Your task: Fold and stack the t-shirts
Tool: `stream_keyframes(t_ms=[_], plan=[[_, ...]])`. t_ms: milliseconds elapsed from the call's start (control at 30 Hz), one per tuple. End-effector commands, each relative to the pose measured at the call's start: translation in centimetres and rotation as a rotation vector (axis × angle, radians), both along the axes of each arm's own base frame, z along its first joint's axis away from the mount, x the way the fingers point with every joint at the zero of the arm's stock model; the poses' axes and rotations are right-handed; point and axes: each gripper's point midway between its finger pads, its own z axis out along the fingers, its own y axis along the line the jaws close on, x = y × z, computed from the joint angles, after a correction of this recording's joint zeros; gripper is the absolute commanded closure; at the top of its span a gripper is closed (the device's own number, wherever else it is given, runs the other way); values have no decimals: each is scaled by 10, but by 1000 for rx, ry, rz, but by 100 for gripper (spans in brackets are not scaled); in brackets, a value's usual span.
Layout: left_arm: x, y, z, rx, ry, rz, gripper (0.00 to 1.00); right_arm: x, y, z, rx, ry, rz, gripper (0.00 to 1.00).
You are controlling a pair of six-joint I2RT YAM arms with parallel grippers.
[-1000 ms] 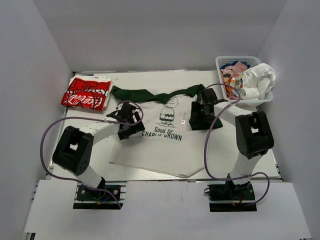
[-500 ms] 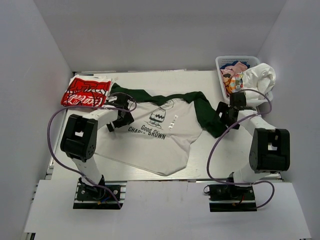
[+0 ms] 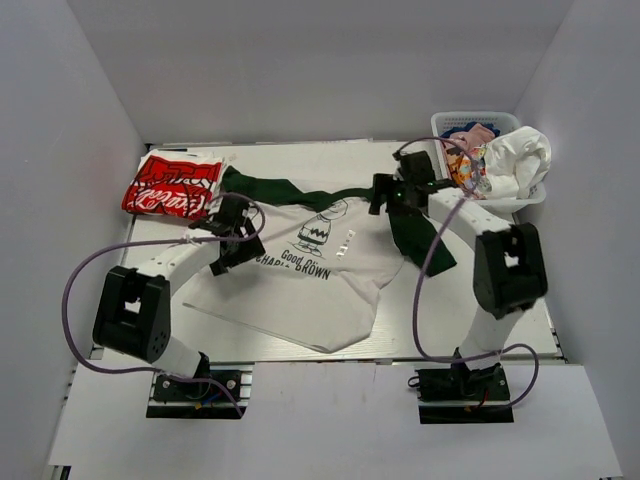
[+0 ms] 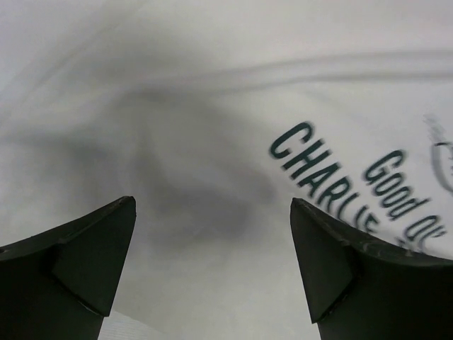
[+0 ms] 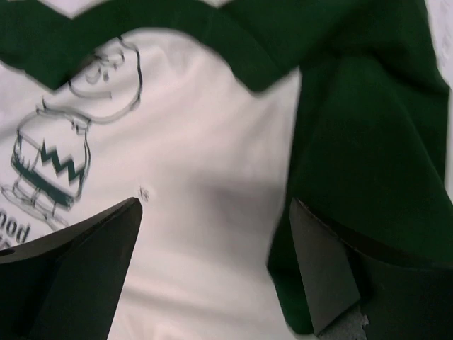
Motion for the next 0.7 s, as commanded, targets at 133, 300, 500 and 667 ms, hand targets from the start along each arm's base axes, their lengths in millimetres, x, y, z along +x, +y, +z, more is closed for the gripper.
stream_keyframes(t_ms=[133,300,500,667], plan=[[-14,-7,-52,-59,136,50,0,52,37,-47,25,55,27,10],[23,-12,-57,-22,143,64,0,33,21,-84,-25,145,-35,10],[108,-19,-65,64,143,37,0,-65,-26,-99,-73,271,-298,10],[208,-53,-45,37,43,-70,0,-233,-57,-125,-118,436,-398,10]])
